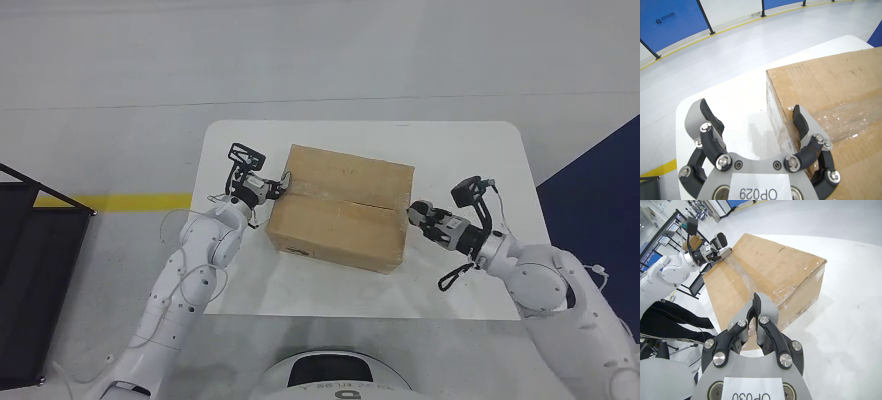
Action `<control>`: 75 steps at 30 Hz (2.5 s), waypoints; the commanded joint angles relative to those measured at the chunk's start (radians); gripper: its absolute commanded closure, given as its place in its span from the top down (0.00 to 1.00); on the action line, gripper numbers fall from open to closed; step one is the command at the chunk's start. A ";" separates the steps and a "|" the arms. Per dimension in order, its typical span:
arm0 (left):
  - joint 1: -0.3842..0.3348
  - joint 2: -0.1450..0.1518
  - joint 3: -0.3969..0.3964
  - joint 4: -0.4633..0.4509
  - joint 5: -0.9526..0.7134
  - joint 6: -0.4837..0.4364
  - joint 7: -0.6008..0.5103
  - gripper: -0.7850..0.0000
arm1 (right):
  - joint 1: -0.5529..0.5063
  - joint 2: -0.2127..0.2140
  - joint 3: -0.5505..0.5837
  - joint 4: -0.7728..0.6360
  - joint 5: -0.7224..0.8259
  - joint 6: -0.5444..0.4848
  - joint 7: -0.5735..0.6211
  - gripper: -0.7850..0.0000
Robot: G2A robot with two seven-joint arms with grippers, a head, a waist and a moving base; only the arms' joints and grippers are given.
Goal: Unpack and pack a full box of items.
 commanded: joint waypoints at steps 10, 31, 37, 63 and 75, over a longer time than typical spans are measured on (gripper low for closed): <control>0.000 0.000 0.000 0.000 0.000 0.000 0.000 1.00 | 0.094 -0.004 0.024 0.141 0.236 -0.013 0.049 1.00; 0.000 0.000 0.000 0.000 0.000 0.000 0.000 1.00 | 0.392 -0.023 -0.118 0.538 0.724 0.060 0.538 0.00; 0.000 0.000 0.000 0.000 0.000 0.000 0.000 1.00 | 0.429 -0.025 -0.134 0.589 0.736 0.084 0.556 0.00; 0.000 0.000 0.000 0.000 0.000 0.000 0.000 1.00 | 0.261 -0.002 -0.045 0.460 0.702 0.088 0.524 0.00; 0.000 0.000 0.000 0.000 0.000 0.000 0.000 1.00 | 0.297 -0.004 -0.072 0.516 0.697 0.086 0.538 0.00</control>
